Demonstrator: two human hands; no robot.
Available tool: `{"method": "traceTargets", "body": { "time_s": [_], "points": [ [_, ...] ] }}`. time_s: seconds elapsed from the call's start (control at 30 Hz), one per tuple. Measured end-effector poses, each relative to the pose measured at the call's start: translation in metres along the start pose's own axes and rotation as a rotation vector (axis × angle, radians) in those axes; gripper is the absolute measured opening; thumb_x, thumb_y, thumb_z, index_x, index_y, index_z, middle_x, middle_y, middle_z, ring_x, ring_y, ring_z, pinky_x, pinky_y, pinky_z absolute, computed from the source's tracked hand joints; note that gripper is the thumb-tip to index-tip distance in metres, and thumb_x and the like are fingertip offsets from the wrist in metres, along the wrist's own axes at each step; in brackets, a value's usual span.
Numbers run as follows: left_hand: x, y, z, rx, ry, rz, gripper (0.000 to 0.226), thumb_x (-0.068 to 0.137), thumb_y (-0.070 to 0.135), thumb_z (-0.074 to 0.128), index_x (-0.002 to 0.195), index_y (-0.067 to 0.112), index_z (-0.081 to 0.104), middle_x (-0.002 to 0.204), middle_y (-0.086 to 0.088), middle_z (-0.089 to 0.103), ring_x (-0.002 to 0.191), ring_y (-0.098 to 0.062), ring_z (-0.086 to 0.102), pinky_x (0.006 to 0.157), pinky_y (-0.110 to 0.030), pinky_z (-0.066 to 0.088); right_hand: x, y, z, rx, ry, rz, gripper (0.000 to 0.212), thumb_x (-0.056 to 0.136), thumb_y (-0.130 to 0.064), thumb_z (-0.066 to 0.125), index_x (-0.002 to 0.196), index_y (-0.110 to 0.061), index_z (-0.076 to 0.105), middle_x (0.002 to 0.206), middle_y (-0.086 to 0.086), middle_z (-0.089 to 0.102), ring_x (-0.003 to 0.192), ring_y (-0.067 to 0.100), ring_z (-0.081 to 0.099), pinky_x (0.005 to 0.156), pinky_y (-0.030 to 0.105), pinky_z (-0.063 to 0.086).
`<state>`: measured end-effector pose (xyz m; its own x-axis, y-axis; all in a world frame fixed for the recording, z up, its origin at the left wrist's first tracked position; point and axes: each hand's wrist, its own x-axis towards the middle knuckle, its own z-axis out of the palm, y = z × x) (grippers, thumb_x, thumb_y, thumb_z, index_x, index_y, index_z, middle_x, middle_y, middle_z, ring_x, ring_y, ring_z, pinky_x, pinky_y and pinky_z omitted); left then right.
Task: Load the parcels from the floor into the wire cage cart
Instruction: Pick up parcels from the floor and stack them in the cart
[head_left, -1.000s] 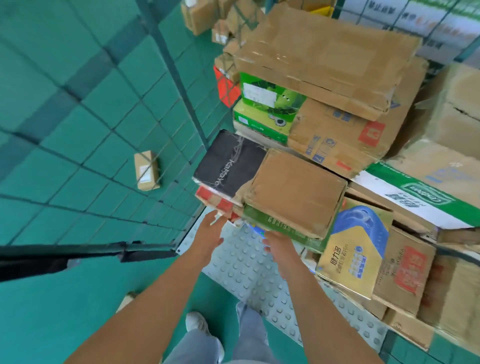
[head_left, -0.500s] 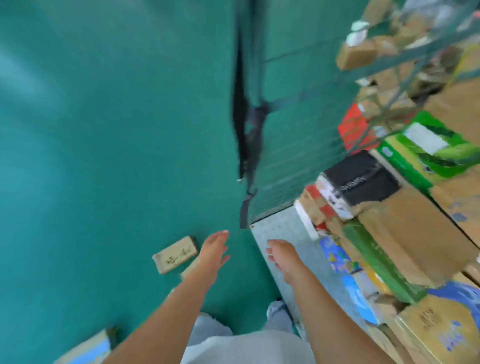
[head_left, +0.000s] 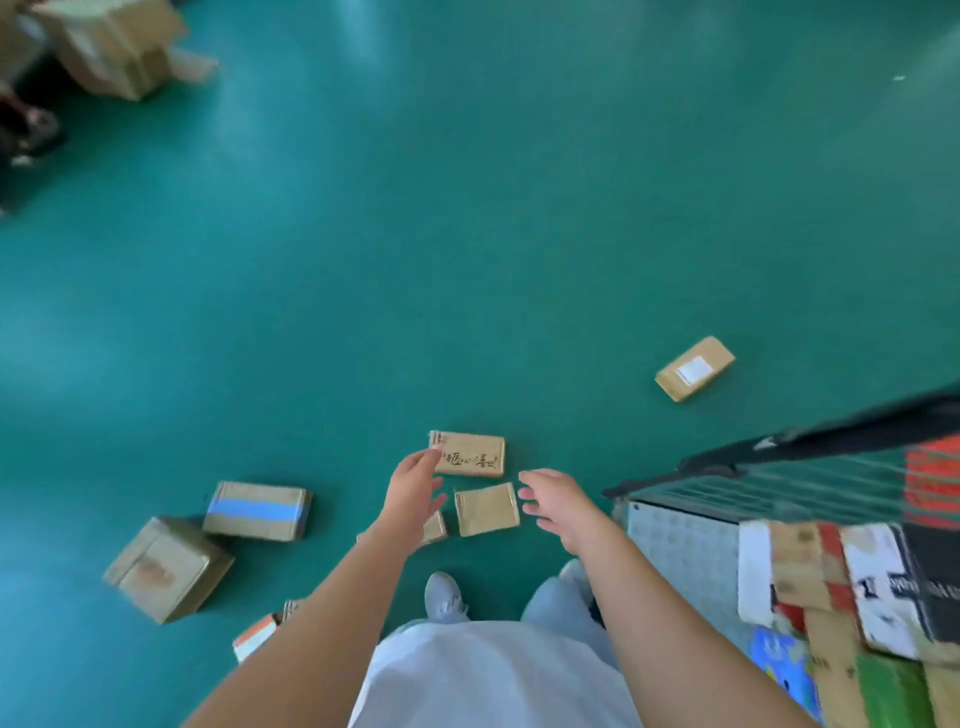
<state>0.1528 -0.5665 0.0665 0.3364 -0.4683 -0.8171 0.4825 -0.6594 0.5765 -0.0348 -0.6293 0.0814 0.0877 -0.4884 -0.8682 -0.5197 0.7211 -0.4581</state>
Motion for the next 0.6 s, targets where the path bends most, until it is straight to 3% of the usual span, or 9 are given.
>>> {"method": "traceTargets", "body": {
  "time_s": [0.1, 0.2, 0.3, 0.6],
  "points": [
    [0.012, -0.007, -0.021, -0.065, 0.052, -0.044, 0.023, 0.103, 0.040, 0.059, 0.118, 0.023, 0.058, 0.112, 0.012, 0.056, 0.117, -0.022, 0.058, 0.097, -0.038, 0.053, 0.022, -0.010, 0.017, -0.073, -0.035, 0.018, 0.031, 0.101, -0.027, 0.049, 0.122, -0.006, 0.059, 0.095, 0.006, 0.053, 0.089, 0.020, 0.048, 0.093, 0.041, 0.050],
    [0.029, -0.017, -0.033, -0.137, 0.115, -0.095, 0.024, 0.102, 0.041, 0.060, 0.118, 0.022, 0.058, 0.117, 0.006, 0.058, 0.116, -0.021, 0.059, 0.096, -0.037, 0.054, 0.047, -0.015, 0.029, -0.128, -0.051, 0.043, 0.020, 0.097, -0.030, 0.052, 0.106, -0.021, 0.069, 0.093, 0.003, 0.061, 0.085, 0.018, 0.055, 0.079, 0.031, 0.047],
    [0.051, -0.027, -0.037, -0.187, 0.178, -0.140, 0.031, 0.102, 0.041, 0.061, 0.124, 0.020, 0.058, 0.119, 0.004, 0.058, 0.119, -0.023, 0.059, 0.100, -0.039, 0.053, 0.077, -0.019, 0.037, -0.196, -0.087, 0.069, 0.018, 0.098, -0.029, 0.050, 0.102, -0.027, 0.068, 0.093, 0.003, 0.061, 0.083, 0.018, 0.055, 0.078, 0.032, 0.049],
    [0.150, -0.064, -0.034, -0.327, 0.305, -0.241, 0.032, 0.101, 0.042, 0.063, 0.125, 0.022, 0.058, 0.131, -0.002, 0.060, 0.119, -0.023, 0.060, 0.102, -0.041, 0.053, 0.207, -0.020, 0.049, -0.402, -0.171, 0.178, 0.015, 0.097, -0.020, 0.053, 0.100, -0.016, 0.067, 0.096, 0.008, 0.064, 0.086, 0.021, 0.054, 0.079, 0.035, 0.048]
  ]
}}
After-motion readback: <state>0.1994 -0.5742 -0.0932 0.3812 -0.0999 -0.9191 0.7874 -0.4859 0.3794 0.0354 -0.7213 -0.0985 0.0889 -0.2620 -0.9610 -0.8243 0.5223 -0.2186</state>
